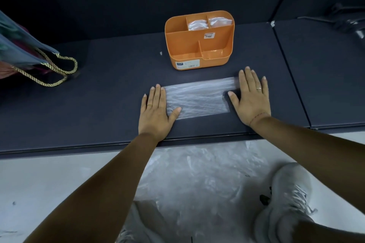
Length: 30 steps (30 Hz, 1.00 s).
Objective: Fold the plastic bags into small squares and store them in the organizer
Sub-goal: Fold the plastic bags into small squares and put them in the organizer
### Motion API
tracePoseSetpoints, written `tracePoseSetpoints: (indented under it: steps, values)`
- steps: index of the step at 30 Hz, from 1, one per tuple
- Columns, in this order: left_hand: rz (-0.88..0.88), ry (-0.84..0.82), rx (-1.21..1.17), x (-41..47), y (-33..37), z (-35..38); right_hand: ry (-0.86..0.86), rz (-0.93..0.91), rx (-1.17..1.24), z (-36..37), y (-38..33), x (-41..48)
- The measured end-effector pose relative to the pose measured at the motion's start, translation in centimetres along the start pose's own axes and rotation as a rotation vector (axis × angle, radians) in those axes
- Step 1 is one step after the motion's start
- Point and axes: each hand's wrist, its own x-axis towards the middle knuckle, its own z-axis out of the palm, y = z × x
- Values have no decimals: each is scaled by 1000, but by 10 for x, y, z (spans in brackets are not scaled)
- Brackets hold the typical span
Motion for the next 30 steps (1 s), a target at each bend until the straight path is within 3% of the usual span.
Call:
tracePoseSetpoints:
  steps: [3, 5, 8, 10, 14, 17, 20, 25, 30]
  values:
    - [8, -6, -6, 1, -1, 0, 139, -97, 19, -1, -3, 0]
    - [29, -24, 7, 1, -3, -2, 170, -297, 86, -11, -6, 2]
    - [55, -50, -13, 0, -5, -7, 64, -678, 135, -29, -9, -2]
    - [109, -56, 21, -1, -5, -12, -27, -805, 102, -29, -8, -9]
    - [378, -79, 133, -1, 3, -29, -86, -661, 223, -23, -5, -13]
    - [485, -114, 58, -11, 12, -28, -43, -548, 316, -18, -10, -15]
    - [428, -111, -179, -33, 14, -13, 13, -491, 345, -12, -15, -19]
    - [314, 92, -408, -39, 16, 4, 88, -483, 291, -12, -18, -25]
    - [260, 305, -477, -37, 19, 19, -22, -247, 522, -11, -23, -36]
